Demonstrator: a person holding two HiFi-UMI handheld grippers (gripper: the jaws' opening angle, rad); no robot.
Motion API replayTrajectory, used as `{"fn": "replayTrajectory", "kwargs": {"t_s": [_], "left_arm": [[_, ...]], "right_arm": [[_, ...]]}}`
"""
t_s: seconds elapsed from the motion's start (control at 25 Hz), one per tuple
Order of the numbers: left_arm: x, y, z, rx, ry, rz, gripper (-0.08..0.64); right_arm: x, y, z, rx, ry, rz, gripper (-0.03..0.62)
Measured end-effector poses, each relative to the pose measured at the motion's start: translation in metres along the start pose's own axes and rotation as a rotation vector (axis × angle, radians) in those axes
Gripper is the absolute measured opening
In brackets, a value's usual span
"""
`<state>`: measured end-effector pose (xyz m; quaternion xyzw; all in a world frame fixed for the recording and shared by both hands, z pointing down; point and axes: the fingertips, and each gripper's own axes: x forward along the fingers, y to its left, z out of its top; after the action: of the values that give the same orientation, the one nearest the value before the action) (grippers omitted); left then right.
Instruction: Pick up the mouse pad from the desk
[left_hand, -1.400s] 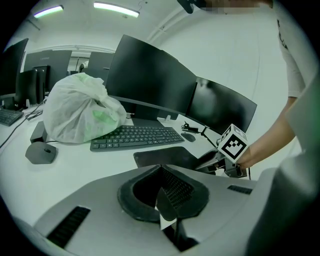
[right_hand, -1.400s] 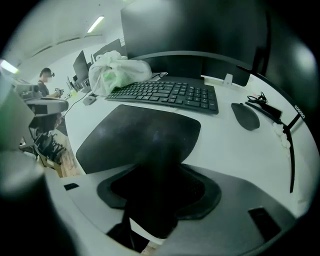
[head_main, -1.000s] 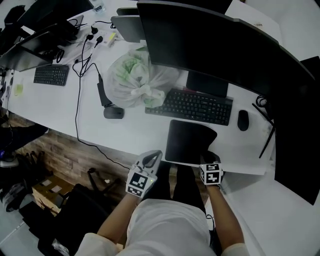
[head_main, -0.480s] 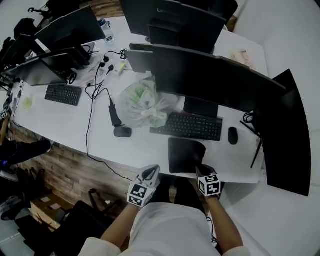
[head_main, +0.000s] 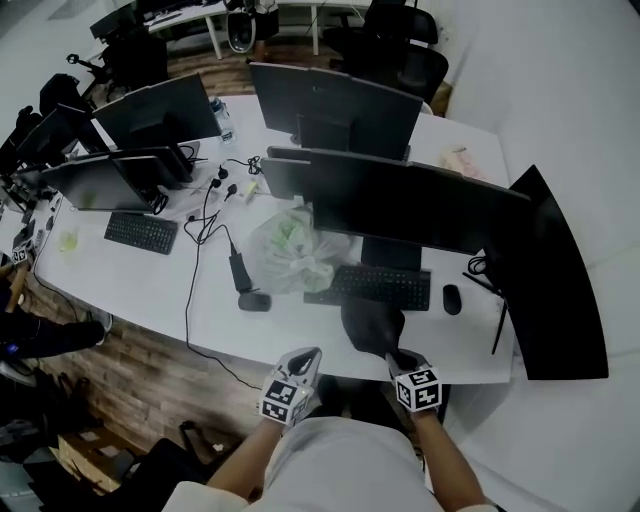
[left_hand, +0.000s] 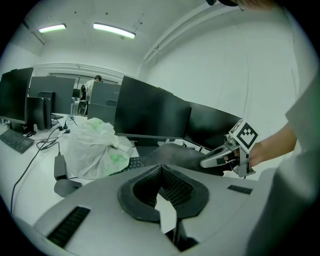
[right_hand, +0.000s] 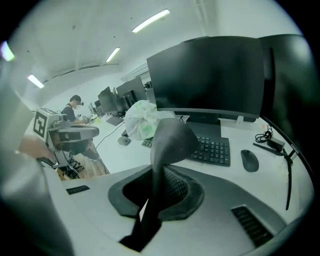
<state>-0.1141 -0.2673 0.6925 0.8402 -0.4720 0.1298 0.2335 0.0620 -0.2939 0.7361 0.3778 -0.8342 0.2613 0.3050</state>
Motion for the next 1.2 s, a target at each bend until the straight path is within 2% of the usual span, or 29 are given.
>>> {"fn": "replayTrajectory", "kwargs": {"t_s": [0.24, 0.52, 0.64, 0.92, 1.2], "left_arm": [[-0.003, -0.006, 0.018, -0.002, -0.031, -0.017, 0.017], [-0.015, -0.032, 0.041, 0.009, -0.063, -0.03, 0.018], [-0.025, -0.045, 0.04, 0.002, -0.074, -0.028, 0.017], [-0.053, -0.078, 0.044, -0.026, -0.112, 0.051, 0.017], [-0.083, -0.134, 0.039, -0.042, -0.139, 0.049, 0.017]], "right_arm": [[-0.039, -0.005, 0.035, -0.023, -0.098, -0.041, 0.046], [-0.095, -0.011, 0.056, 0.003, -0.201, -0.052, 0.046], [-0.117, -0.006, 0.054, 0.015, -0.215, -0.037, 0.046], [-0.169, -0.002, 0.047, -0.021, -0.271, 0.001, 0.046], [-0.222, 0.001, 0.025, -0.054, -0.325, 0.034, 0.046]]}}
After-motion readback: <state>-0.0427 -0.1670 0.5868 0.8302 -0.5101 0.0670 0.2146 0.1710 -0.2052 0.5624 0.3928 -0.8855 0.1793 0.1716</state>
